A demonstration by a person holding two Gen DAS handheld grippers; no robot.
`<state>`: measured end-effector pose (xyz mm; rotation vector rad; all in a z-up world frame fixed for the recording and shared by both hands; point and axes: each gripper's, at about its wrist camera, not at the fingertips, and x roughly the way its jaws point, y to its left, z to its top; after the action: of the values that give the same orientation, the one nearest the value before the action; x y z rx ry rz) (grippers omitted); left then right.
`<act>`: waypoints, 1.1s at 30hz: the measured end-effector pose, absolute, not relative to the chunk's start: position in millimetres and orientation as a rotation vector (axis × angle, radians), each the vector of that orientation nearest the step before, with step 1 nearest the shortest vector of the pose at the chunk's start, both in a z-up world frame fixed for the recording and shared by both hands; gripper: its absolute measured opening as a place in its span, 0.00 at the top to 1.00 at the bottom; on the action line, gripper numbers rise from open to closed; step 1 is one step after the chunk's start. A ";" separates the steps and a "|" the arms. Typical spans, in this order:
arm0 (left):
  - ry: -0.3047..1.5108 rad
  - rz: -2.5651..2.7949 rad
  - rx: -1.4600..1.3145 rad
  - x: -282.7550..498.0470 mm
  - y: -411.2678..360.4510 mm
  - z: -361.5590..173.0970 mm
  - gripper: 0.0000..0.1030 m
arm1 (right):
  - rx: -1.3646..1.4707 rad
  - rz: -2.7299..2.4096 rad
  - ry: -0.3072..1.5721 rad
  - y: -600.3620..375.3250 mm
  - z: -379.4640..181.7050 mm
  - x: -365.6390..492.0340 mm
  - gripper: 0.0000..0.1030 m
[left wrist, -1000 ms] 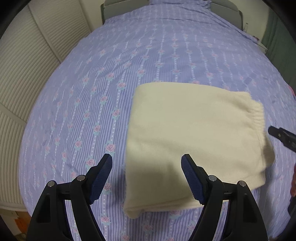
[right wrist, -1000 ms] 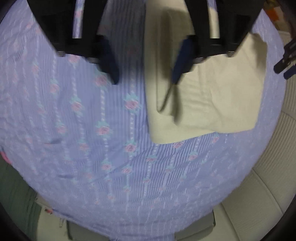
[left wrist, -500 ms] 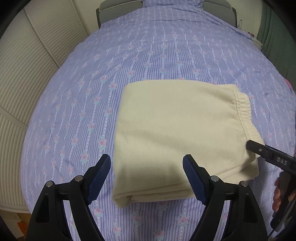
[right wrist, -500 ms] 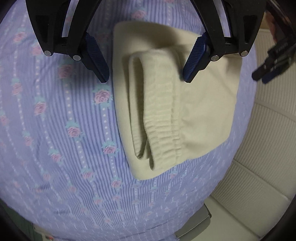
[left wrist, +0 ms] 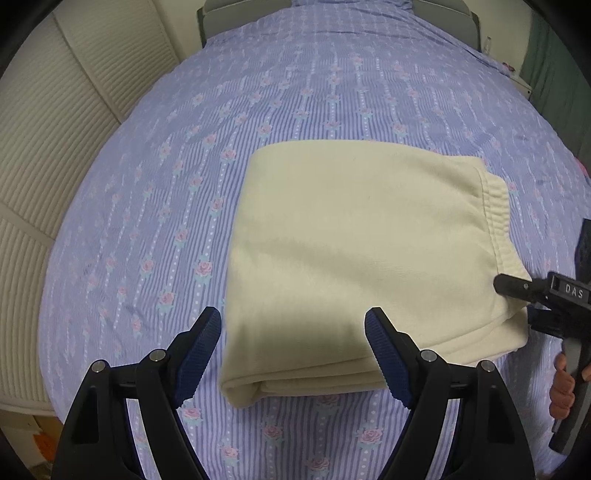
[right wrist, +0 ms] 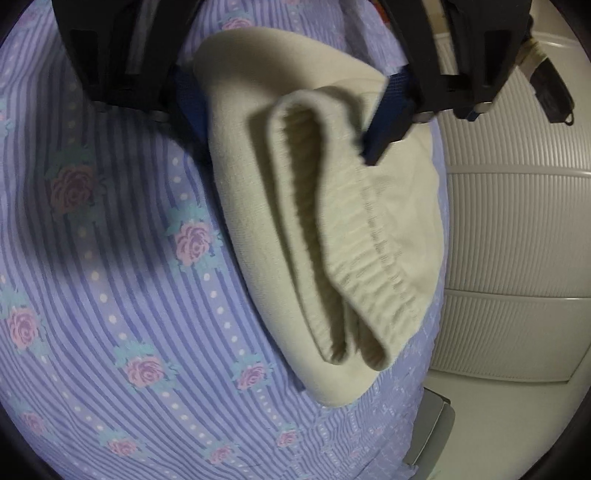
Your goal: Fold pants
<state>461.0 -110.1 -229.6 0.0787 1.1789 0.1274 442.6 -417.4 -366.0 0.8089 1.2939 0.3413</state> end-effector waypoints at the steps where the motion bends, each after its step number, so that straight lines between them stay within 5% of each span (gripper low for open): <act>1: 1.183 0.131 0.060 461.0 -105.5 -230.8 0.22 | 0.786 0.326 1.288 -415.3 -359.3 441.2 0.47; 8: 1.199 0.159 -0.124 464.5 -48.3 -239.9 0.21 | 0.368 0.131 1.249 -359.0 -304.5 446.0 0.64; 13: 1.201 0.014 -0.347 479.1 2.0 -253.9 0.13 | 0.185 0.059 1.249 -333.5 -298.0 449.7 0.65; 24: 1.407 -0.251 -0.374 533.1 -6.2 -335.8 0.14 | 0.094 0.008 1.245 -319.0 -318.5 453.4 0.66; 30: 1.449 -0.330 -0.493 532.6 -16.7 -330.8 0.46 | 0.183 0.015 1.231 -334.7 -329.4 454.8 0.63; 33: 1.462 -0.347 -0.449 531.2 -20.9 -338.8 0.47 | 0.222 0.028 1.238 -342.3 -336.4 456.4 0.57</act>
<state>531.1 -20.9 -338.8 -0.4493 1.4621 -0.3471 456.4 -342.3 -336.4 0.2218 1.2381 0.0280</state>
